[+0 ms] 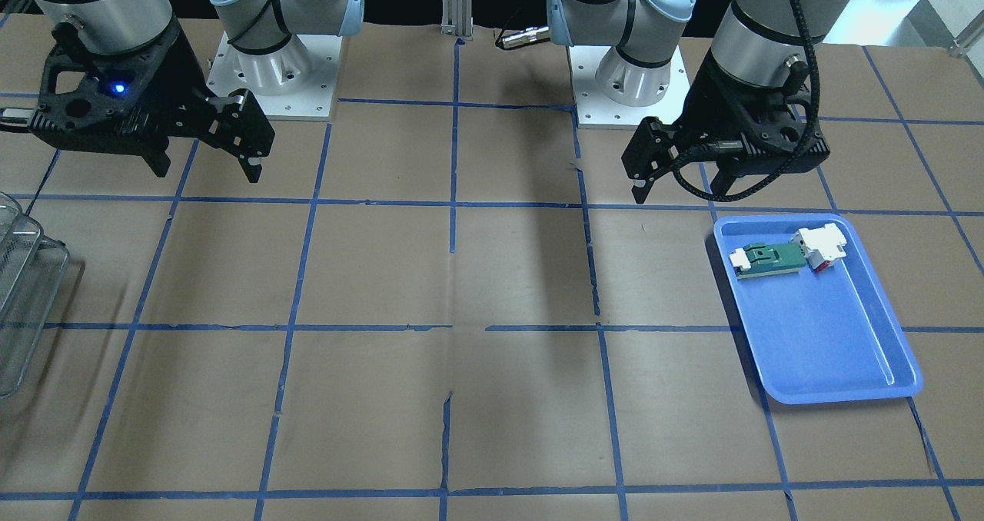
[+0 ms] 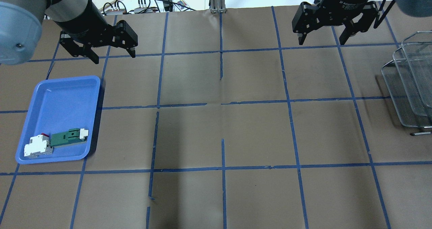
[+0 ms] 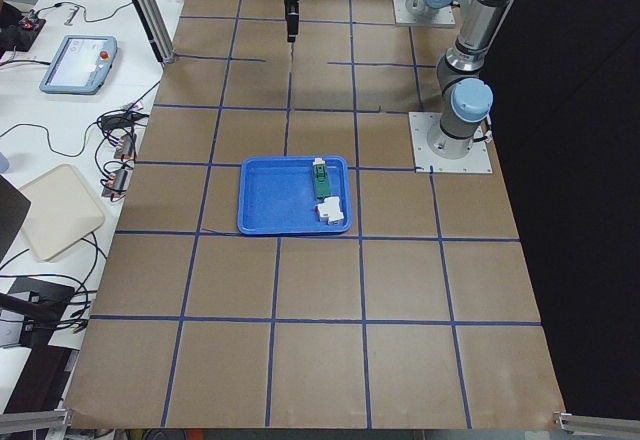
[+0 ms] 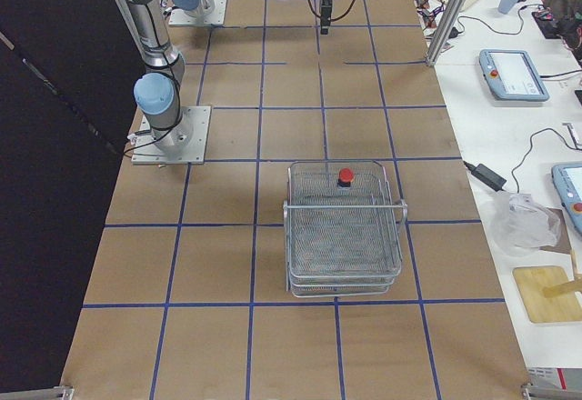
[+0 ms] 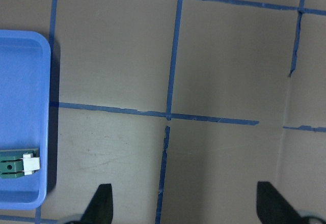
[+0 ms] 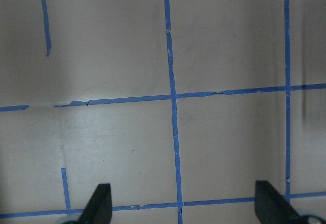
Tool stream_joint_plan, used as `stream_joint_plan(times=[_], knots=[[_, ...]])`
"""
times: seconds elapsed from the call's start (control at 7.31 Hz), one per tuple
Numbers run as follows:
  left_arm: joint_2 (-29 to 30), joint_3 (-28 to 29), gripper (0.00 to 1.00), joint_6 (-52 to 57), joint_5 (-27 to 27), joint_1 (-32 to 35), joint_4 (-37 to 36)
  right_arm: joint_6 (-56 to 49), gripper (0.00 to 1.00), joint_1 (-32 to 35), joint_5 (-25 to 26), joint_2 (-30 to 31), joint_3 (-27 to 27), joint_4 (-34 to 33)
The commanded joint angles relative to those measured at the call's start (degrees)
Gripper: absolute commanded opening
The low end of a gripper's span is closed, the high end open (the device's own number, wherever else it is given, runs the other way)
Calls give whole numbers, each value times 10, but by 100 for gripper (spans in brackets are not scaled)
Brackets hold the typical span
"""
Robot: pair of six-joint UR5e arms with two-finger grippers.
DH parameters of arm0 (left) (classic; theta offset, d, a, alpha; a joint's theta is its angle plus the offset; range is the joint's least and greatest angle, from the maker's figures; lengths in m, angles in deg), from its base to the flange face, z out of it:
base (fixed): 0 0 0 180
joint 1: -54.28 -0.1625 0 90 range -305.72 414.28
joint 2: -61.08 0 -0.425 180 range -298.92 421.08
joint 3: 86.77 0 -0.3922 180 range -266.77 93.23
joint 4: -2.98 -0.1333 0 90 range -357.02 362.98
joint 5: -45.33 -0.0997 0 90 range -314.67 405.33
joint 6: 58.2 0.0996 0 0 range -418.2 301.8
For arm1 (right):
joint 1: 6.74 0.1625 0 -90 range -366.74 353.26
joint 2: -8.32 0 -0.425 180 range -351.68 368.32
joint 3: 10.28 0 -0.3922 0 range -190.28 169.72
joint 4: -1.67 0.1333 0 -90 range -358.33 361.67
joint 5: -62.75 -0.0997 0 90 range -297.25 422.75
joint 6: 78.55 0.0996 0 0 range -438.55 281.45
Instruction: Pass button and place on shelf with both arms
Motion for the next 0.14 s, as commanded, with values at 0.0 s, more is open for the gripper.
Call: stream_joint_plan(times=[0.0], knots=[[-5,-2,100,1,0,1,6,1,100,0,-2,0,0,0]])
